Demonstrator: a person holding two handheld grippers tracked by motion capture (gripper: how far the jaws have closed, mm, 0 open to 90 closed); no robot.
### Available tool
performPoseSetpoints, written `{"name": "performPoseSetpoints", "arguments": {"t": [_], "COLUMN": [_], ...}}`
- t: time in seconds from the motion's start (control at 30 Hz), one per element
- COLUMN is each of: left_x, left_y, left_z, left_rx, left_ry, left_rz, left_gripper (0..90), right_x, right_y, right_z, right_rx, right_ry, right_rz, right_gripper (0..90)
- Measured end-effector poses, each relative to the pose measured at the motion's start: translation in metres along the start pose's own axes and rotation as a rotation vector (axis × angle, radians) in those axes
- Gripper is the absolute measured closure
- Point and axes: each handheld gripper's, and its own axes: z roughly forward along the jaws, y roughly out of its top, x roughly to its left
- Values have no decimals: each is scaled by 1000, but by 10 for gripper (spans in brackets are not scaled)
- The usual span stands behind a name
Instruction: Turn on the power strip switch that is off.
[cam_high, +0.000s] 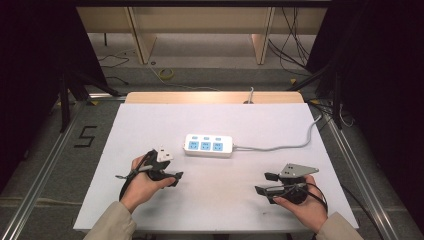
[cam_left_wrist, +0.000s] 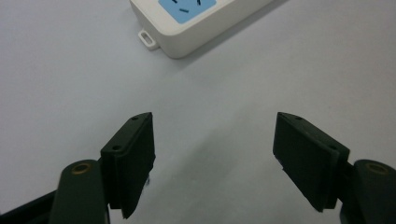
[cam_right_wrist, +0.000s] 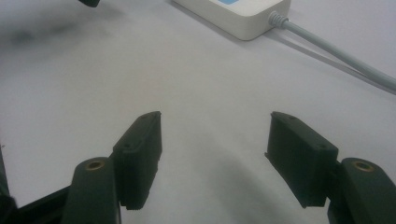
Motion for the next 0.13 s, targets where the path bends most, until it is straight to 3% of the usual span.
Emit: {"name": "performPoseSetpoints", "arguments": {"t": [0.13], "left_x": [0], "left_y": [-16], "left_z": [-5], "left_rx": [-9], "left_ry": [-8], "left_rz": [-17], "left_gripper": [255], "right_x": [0], "right_y": [0], "right_z": [0], "right_rx": [0], "right_ry": [0], "right_rz": [2], "right_gripper": [362]}}
